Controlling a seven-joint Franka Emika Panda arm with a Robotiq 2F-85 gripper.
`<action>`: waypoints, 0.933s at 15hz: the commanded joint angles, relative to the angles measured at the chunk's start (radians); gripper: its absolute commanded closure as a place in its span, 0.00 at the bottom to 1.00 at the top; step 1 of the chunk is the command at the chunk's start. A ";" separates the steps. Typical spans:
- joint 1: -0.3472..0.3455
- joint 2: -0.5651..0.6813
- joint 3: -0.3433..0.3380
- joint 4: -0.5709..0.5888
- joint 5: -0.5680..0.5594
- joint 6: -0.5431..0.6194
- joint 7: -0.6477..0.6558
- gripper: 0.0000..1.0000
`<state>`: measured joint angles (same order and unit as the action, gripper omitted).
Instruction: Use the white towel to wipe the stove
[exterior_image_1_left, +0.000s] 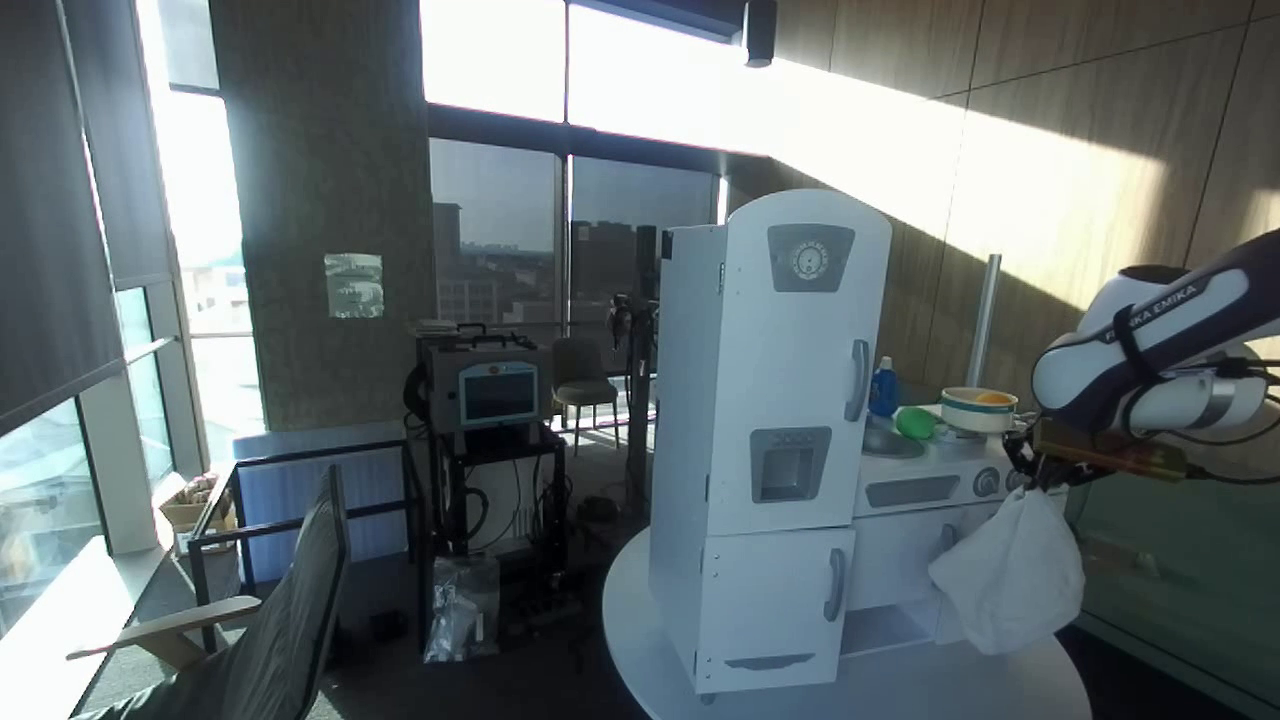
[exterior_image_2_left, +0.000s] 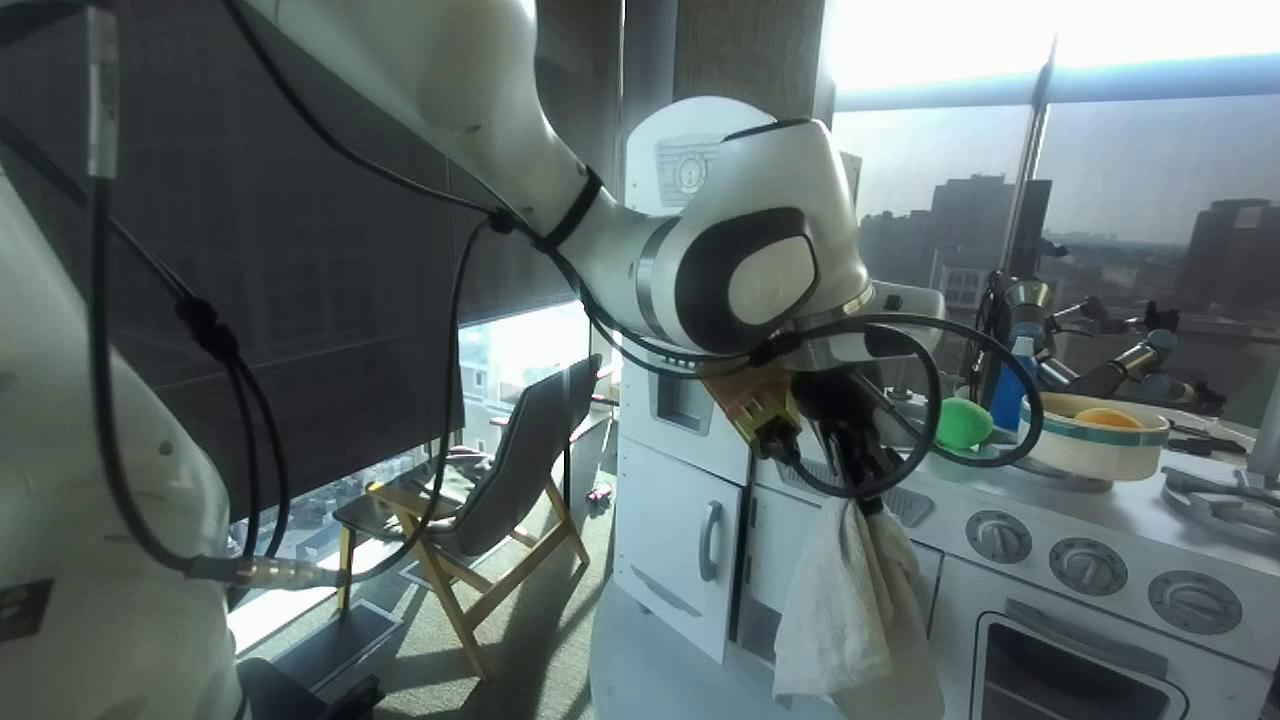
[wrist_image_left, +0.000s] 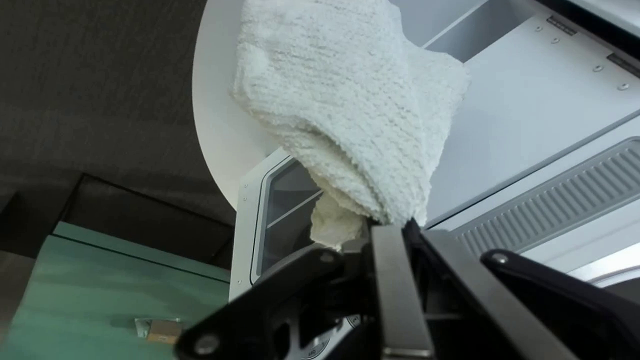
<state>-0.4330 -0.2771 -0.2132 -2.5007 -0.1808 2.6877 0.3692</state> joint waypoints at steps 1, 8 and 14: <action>-0.031 0.118 0.009 0.038 -0.008 0.176 0.101 0.92; 0.063 0.295 -0.023 0.128 0.316 0.402 0.109 0.93; 0.042 0.469 -0.040 0.251 0.314 0.465 0.325 0.95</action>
<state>-0.3987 0.1016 -0.2272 -2.3297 0.1186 3.1128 0.6040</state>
